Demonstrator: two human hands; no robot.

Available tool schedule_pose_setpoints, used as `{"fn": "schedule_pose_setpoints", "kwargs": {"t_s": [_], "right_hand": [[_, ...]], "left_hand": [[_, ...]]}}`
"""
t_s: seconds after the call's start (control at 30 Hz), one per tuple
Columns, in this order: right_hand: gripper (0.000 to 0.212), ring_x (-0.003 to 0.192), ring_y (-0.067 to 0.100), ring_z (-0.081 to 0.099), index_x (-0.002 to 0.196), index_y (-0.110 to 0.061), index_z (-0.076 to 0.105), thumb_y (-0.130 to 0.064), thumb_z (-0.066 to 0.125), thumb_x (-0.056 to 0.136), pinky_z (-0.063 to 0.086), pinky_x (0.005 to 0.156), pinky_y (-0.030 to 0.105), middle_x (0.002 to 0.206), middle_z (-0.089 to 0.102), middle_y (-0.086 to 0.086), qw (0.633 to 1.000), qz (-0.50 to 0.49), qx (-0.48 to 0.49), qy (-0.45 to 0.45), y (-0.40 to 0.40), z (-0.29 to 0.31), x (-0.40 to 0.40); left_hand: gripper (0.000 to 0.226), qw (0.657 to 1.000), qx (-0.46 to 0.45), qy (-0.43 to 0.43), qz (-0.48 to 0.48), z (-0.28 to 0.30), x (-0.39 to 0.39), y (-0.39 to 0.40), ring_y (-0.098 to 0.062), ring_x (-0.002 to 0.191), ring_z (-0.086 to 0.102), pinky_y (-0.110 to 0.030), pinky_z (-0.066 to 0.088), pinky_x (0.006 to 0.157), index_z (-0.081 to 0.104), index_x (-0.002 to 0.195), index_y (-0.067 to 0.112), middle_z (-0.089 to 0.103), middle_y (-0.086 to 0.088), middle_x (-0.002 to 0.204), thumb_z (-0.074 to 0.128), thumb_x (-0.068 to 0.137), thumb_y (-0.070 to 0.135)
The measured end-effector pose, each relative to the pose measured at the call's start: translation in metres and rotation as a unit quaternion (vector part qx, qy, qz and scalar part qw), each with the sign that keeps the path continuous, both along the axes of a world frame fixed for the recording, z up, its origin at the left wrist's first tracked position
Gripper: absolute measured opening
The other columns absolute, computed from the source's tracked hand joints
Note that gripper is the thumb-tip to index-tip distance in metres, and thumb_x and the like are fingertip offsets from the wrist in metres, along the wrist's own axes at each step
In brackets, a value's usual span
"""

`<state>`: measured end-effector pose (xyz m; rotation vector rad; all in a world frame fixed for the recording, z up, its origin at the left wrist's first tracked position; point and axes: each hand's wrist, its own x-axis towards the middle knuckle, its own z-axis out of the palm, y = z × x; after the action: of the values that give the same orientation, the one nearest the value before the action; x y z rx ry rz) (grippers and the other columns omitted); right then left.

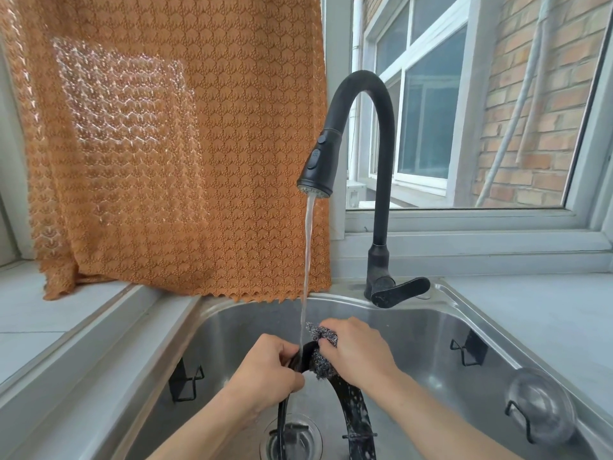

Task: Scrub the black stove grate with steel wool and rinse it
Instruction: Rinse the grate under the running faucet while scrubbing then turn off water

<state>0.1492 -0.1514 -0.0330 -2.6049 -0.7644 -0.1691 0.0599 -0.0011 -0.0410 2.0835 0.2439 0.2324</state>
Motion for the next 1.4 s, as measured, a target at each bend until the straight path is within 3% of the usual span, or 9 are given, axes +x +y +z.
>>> {"fn": "schedule_pose_setpoints", "kwargs": {"t_s": [0.27, 0.47, 0.63, 0.83, 1.1, 1.2, 1.27, 1.33, 1.4], "right_hand": [[0.035, 0.098, 0.033, 0.062, 0.107, -0.015, 0.05, -0.029, 0.073, 0.085, 0.041, 0.067, 0.036, 0.107, 0.064, 0.011, 0.998, 0.029, -0.055, 0.024, 0.005, -0.003, -0.021], [0.021, 0.094, 0.033, 0.066, 0.097, -0.013, 0.065, -0.028, 0.073, 0.085, 0.049, 0.071, 0.037, 0.098, 0.07, 0.008, 0.999, 0.011, -0.027, 0.02, 0.005, 0.0, -0.022], [0.035, 0.099, 0.024, 0.065, 0.123, -0.025, 0.058, -0.045, 0.065, 0.095, 0.048, 0.084, 0.034, 0.091, 0.059, -0.004, 0.993, -0.06, 0.105, 0.011, -0.013, 0.011, -0.01], [0.042, 0.114, 0.026, 0.063, 0.131, -0.028, 0.054, -0.048, 0.058, 0.095, 0.049, 0.089, 0.036, 0.123, 0.067, -0.001, 0.977, -0.132, 0.154, 0.068, -0.024, 0.012, 0.007], [0.025, 0.08, 0.024, 0.071, 0.105, -0.029, 0.056, -0.049, 0.048, 0.091, 0.055, 0.083, 0.036, 0.081, 0.072, -0.003, 0.968, -0.169, 0.146, 0.118, -0.04, 0.011, 0.023], [0.023, 0.048, 0.018, 0.05, 0.084, -0.016, 0.06, -0.034, 0.053, 0.094, 0.043, 0.051, 0.028, 0.058, 0.048, -0.003, 0.904, -0.115, 0.333, 0.243, -0.039, 0.018, 0.019], [0.022, 0.046, 0.015, 0.041, 0.074, -0.019, 0.057, -0.027, 0.054, 0.095, 0.032, 0.045, 0.025, 0.062, 0.039, -0.001, 0.889, -0.059, 0.353, 0.287, -0.038, 0.024, 0.012], [0.022, 0.048, 0.015, 0.045, 0.074, -0.025, 0.064, -0.024, 0.057, 0.095, 0.035, 0.046, 0.025, 0.067, 0.045, 0.0, 0.902, 0.003, 0.328, 0.28, -0.033, 0.027, 0.003], [0.013, 0.051, 0.016, 0.055, 0.098, -0.027, 0.071, -0.022, 0.06, 0.095, 0.043, 0.047, 0.024, 0.083, 0.065, 0.004, 0.911, 0.052, 0.296, 0.284, -0.026, 0.03, -0.005]], "left_hand": [[0.021, 1.0, 0.022, -0.002, -0.011, 0.002, -0.001, 0.0, -0.018, 0.067, 0.027, -0.031, 0.02, 0.068, 0.065, 0.076, -0.004, 0.035, -0.005, 0.066, 0.057, 0.059, 0.004], [0.012, 1.0, 0.008, 0.002, -0.003, 0.004, -0.002, 0.002, -0.021, 0.067, 0.025, -0.031, 0.019, 0.062, 0.065, 0.07, -0.003, 0.033, -0.007, 0.065, 0.057, 0.062, -0.001], [0.034, 1.0, -0.005, 0.022, -0.016, 0.004, -0.002, 0.002, -0.018, 0.065, 0.033, -0.029, 0.026, 0.067, 0.072, 0.086, -0.002, 0.044, -0.004, 0.066, 0.058, 0.056, 0.007], [0.031, 0.998, 0.018, 0.052, -0.01, 0.008, -0.004, 0.005, -0.02, 0.062, 0.029, -0.027, 0.027, 0.061, 0.07, 0.086, -0.006, 0.041, -0.007, 0.065, 0.055, 0.059, 0.0], [0.03, 0.994, 0.059, 0.09, 0.024, 0.014, -0.007, 0.007, -0.02, 0.061, 0.035, -0.023, 0.035, 0.058, 0.076, 0.081, 0.003, 0.045, 0.001, 0.056, 0.054, 0.066, -0.009], [0.032, 0.993, 0.072, 0.094, 0.025, 0.015, -0.008, 0.008, -0.019, 0.059, 0.036, -0.023, 0.036, 0.056, 0.078, 0.078, 0.006, 0.045, 0.0, 0.055, 0.051, 0.066, -0.007], [0.033, 0.992, 0.081, 0.098, 0.025, 0.015, -0.008, 0.008, -0.02, 0.058, 0.037, -0.024, 0.037, 0.056, 0.079, 0.078, 0.008, 0.047, 0.0, 0.055, 0.051, 0.066, -0.005], [0.029, 0.991, 0.083, 0.103, 0.03, 0.015, -0.008, 0.008, -0.02, 0.058, 0.035, -0.025, 0.033, 0.057, 0.077, 0.071, 0.008, 0.044, 0.0, 0.054, 0.052, 0.066, -0.005], [0.023, 0.991, 0.087, 0.099, 0.036, 0.016, -0.009, 0.008, -0.02, 0.057, 0.028, -0.027, 0.027, 0.058, 0.064, 0.054, 0.01, 0.035, 0.0, 0.052, 0.052, 0.066, -0.006]]}}
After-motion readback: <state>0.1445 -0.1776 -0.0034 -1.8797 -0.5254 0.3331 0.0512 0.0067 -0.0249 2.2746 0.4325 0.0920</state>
